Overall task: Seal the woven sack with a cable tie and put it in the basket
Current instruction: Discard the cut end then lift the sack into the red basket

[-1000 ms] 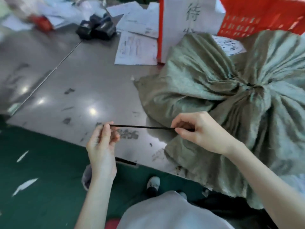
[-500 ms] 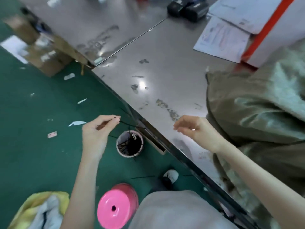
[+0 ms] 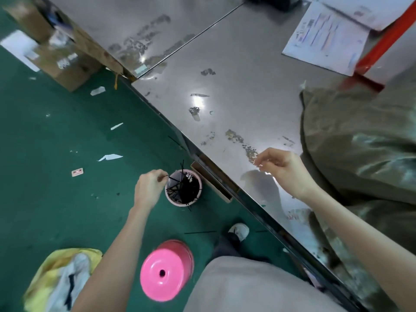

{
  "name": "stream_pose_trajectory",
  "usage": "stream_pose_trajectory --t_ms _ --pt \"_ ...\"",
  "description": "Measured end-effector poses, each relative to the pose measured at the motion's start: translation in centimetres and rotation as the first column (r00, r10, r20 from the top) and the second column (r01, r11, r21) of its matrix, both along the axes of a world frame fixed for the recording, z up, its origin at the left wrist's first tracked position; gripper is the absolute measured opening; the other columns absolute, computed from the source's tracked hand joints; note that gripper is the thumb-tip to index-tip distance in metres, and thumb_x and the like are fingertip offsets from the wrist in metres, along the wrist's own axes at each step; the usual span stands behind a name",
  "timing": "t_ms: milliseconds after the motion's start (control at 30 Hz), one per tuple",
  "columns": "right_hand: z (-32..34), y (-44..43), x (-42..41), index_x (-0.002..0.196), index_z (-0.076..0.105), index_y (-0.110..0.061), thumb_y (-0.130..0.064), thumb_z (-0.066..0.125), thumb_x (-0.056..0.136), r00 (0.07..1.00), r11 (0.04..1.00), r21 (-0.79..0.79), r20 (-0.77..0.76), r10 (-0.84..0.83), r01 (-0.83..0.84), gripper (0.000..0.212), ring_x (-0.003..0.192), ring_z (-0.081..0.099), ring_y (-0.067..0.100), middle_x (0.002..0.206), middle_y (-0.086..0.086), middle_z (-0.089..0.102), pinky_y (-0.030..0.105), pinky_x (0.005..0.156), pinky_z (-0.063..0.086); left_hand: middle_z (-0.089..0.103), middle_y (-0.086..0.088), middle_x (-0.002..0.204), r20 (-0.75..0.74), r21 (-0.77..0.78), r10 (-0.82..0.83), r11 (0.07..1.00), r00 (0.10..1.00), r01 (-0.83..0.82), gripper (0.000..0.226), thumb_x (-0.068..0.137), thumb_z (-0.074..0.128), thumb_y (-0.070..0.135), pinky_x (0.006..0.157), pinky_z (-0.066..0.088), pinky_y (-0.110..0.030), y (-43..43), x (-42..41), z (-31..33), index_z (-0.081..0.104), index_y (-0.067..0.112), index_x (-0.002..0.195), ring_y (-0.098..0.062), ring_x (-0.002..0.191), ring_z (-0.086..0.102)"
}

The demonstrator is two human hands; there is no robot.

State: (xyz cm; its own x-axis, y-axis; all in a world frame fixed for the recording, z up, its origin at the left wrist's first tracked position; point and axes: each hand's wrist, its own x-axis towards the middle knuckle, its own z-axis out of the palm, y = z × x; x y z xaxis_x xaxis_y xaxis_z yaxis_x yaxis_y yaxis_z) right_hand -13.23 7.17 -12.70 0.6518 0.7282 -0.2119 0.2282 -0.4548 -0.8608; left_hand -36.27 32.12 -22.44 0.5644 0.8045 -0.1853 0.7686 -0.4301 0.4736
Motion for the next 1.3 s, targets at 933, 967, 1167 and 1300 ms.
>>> stream_pose_trajectory --t_ms 933,967,1167,1300 --pt "2.4 -1.5 -1.2 0.088 0.069 -0.009 0.002 0.053 0.086 0.993 0.992 0.049 -0.028 -0.114 0.115 0.019 0.084 0.068 0.02 0.086 0.004 0.073 0.028 0.077 0.055 0.071 0.006 0.105 0.431 -0.26 0.119 0.966 0.894 -0.003 0.02 0.097 0.051 0.019 0.066 0.038 -0.003 -7.7 6.4 6.3 0.067 0.017 0.108 0.008 0.071 0.059" --pt "2.8 -1.9 -1.2 0.088 0.069 -0.009 0.001 0.054 0.086 0.992 0.99 0.064 -0.011 -0.128 0.129 0.018 0.083 0.068 0.02 0.085 0.004 0.073 0.03 0.077 0.055 0.071 0.006 0.105 0.439 -0.262 0.086 0.964 0.894 0.036 0.02 0.097 0.051 0.02 0.065 0.039 -0.002 -8.5 6.9 6.9 0.067 0.018 0.109 0.011 0.068 0.058" --pt "6.6 -6.6 -0.9 0.091 0.068 -0.008 0.0 0.053 0.088 0.959 0.955 0.158 0.095 -0.267 0.25 0.017 0.06 0.059 0.002 0.073 -0.013 0.067 0.013 0.055 0.045 0.069 0.011 0.105 0.526 -0.215 -0.161 0.925 0.835 0.314 0.022 0.098 0.049 0.018 0.077 0.039 -0.001 -13.1 11.1 11.1 0.065 0.017 0.112 0.017 0.09 0.057" --pt "9.5 -10.1 -1.1 0.093 0.067 -0.01 -0.002 0.056 0.088 0.887 0.91 0.234 0.238 -0.395 0.343 0.014 0.079 0.064 0.007 0.087 -0.005 0.071 0.015 0.071 0.048 0.068 0.007 0.11 0.605 -0.156 -0.305 0.86 0.735 0.485 0.023 0.098 0.049 0.017 0.083 0.041 -0.003 -16.4 14.7 13.8 0.064 0.013 0.115 0.011 0.102 0.058"
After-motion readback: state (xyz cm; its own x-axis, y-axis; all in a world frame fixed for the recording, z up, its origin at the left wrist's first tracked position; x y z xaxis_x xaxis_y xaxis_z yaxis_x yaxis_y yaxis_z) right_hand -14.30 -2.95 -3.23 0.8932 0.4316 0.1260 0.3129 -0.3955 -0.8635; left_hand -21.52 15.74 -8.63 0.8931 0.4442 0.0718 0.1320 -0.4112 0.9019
